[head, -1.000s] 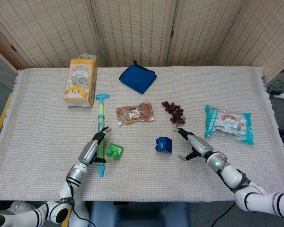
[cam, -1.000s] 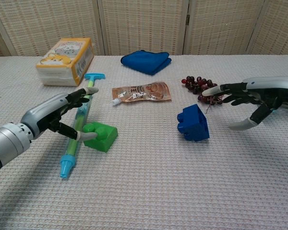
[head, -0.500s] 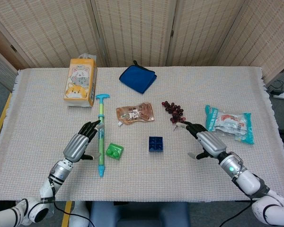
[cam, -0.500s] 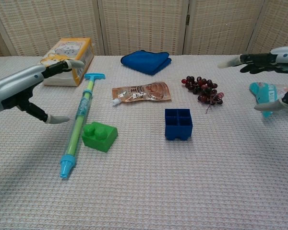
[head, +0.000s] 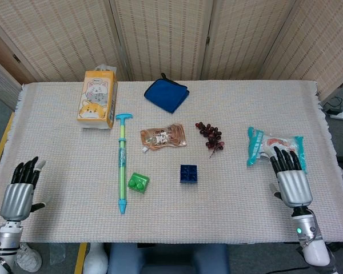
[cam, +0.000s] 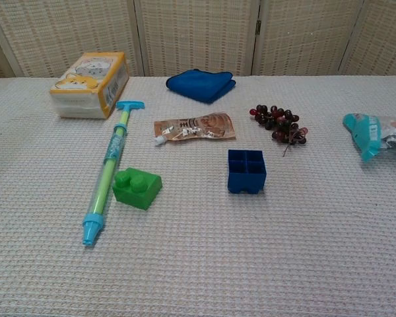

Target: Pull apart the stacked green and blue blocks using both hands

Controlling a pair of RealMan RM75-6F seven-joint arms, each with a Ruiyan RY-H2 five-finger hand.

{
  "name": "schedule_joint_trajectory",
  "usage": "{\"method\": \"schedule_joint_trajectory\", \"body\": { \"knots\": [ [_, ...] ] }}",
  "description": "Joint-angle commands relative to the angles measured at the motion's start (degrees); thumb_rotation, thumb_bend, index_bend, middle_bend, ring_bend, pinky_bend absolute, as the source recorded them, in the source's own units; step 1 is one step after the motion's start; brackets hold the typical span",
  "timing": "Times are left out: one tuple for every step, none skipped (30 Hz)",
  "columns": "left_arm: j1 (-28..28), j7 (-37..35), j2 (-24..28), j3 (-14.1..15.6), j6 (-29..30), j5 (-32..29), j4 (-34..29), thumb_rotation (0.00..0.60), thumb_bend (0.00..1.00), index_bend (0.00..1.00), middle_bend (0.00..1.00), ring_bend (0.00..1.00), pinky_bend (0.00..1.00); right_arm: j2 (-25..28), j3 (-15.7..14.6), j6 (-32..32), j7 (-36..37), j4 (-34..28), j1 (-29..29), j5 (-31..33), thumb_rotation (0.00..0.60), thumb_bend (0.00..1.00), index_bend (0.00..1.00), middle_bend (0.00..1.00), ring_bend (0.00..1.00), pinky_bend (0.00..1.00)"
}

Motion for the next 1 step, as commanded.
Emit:
{"method": "schedule_joint_trajectory", "body": {
  "knots": [
    [1.28,1.89,1.83,-1.42,0.61,-1.60,-2.17,0.600,0.23,0.03,0.00,0.00,0.00,-0.44,-0.46,-2.06,-1.37,-0.44,-0.28,1.27,0.600,0.34,0.00,0.00,0.00,0.00]
  ]
}}
